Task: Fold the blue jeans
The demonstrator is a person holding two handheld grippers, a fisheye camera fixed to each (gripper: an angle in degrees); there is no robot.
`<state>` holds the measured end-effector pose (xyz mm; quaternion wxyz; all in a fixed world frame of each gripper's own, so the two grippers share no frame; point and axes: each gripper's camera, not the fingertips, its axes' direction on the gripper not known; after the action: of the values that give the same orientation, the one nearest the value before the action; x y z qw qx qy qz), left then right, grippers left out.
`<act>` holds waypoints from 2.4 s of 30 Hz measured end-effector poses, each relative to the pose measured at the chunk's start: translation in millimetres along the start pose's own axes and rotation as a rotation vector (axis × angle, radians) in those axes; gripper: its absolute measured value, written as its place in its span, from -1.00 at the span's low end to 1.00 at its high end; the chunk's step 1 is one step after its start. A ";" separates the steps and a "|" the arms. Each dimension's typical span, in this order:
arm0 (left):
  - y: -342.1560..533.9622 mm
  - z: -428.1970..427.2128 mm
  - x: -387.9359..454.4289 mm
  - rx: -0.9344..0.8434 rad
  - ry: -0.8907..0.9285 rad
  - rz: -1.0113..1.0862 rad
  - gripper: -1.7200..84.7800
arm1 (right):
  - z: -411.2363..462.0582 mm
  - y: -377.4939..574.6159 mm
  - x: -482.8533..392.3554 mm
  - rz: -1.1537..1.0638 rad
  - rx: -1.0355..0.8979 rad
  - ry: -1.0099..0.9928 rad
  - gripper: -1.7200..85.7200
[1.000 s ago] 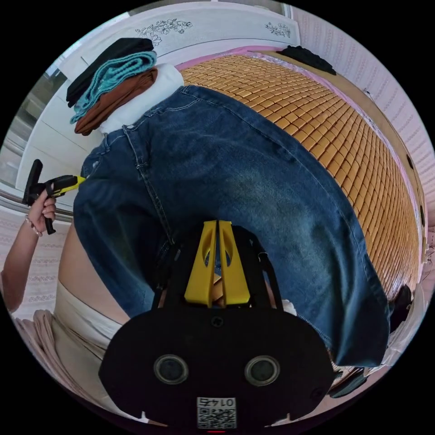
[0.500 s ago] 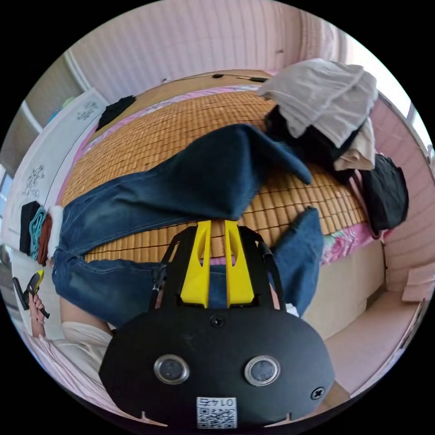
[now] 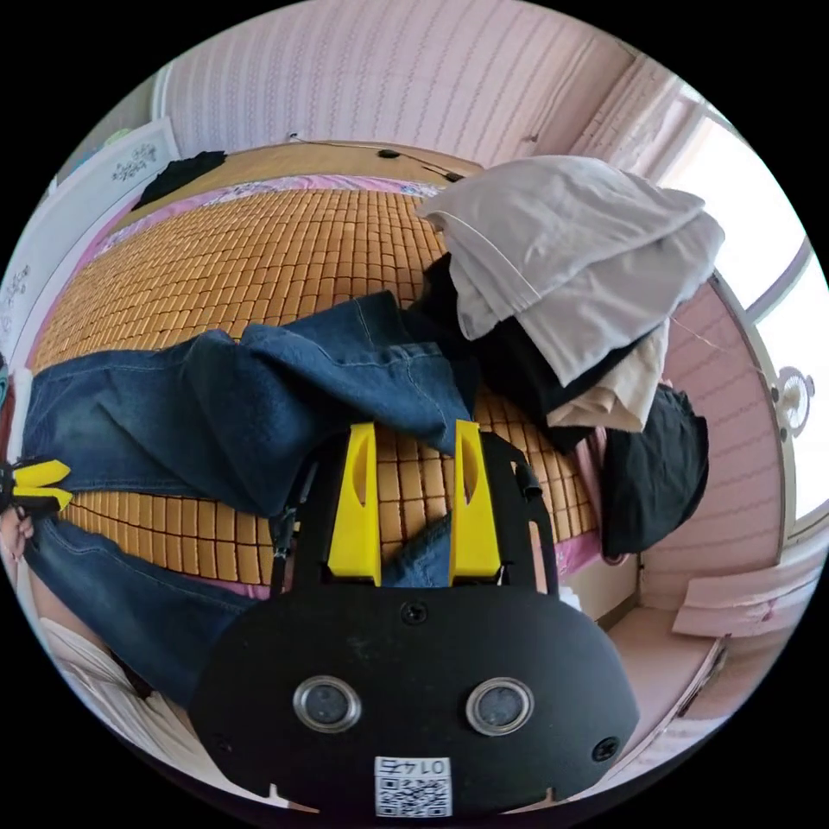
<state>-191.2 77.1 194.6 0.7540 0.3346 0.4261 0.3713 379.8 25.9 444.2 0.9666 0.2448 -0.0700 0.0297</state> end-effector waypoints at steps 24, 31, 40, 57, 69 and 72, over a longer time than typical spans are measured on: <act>-22.3 123.3 -32.7 -0.007 0.035 -0.071 -0.98 | -142.6 134.0 210.4 0.431 -0.018 -0.360 -0.70; -41.4 159.7 -41.9 -0.024 0.041 -0.165 -0.97 | -94.3 138.2 259.5 0.535 -0.128 -0.363 -0.61; -55.6 169.9 -35.9 0.013 0.023 -0.130 -0.97 | -130.0 153.1 300.3 0.495 0.009 -0.624 -0.92; -48.8 182.9 -17.8 0.044 0.019 -0.119 -0.93 | -205.9 255.4 347.5 0.561 -0.010 -0.637 -0.76; -25.5 145.2 23.0 0.050 0.184 0.041 -0.80 | -153.0 207.4 354.2 0.598 -0.137 -0.917 -0.67; -25.5 131.6 47.3 0.083 0.189 0.119 -0.79 | -188.1 204.0 344.3 0.530 -0.079 -0.811 -0.76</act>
<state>-49.8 79.5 209.4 0.6726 0.3539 0.4897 0.4271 724.2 302.9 427.8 0.8291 0.1735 -0.5021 0.1743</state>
